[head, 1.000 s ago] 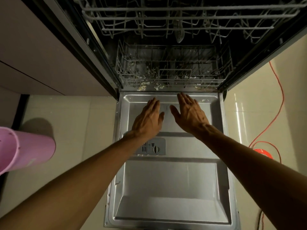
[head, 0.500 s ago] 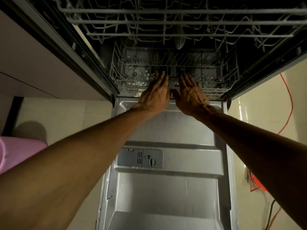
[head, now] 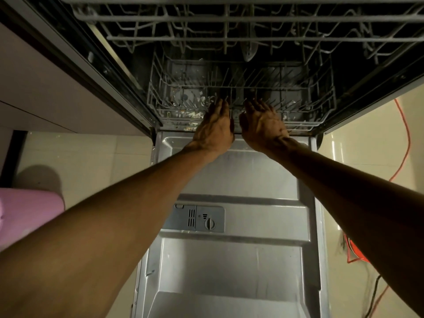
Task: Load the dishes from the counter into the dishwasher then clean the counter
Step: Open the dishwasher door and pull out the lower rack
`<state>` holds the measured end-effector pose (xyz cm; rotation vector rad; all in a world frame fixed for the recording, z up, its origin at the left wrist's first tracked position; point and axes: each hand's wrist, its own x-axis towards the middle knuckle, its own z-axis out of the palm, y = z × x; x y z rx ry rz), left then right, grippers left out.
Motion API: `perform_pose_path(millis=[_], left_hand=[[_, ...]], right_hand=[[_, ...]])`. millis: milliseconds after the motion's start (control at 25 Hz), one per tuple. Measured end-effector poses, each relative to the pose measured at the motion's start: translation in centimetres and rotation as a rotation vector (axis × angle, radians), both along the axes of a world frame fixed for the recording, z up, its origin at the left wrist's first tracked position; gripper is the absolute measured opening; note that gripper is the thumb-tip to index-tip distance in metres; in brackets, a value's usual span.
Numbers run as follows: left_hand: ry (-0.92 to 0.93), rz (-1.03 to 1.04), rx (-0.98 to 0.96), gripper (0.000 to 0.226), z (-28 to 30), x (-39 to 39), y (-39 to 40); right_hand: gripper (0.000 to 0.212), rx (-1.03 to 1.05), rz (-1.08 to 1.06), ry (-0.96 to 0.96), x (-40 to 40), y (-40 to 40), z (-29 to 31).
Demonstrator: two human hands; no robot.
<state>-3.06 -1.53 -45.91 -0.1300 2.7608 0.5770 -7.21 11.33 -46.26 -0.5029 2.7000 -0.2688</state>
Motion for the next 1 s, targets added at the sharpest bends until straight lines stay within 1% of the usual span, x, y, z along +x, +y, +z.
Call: perform_pose_path(millis=[200, 440, 680, 880, 1000], left_hand=[[0.023, -0.02, -0.013, 0.065, 0.1, 2.1, 0.3], [-0.016, -0.011, -0.012, 0.073, -0.3, 5.3, 1.1], [0.014, -0.01, 0.016, 0.066, 0.1, 6.6, 1.1], [0.025, -0.014, 0.051, 0.062, 0.3, 9.1, 1.2], [0.045, -0.003, 0.061, 0.054, 0.5, 10.2, 1.5]], right_hand=[[0.049, -0.036, 0.01, 0.041, 1.8, 0.5, 0.1], [0.048, -0.046, -0.032, -0.026, 5.1, 0.9, -0.3], [0.039, -0.048, -0.039, -0.023, 6.6, 0.9, 1.1], [0.044, -0.063, -0.042, -0.018, 9.5, 1.3, 1.0], [0.035, -0.092, -0.071, -0.014, 11.0, 1.5, 1.4]])
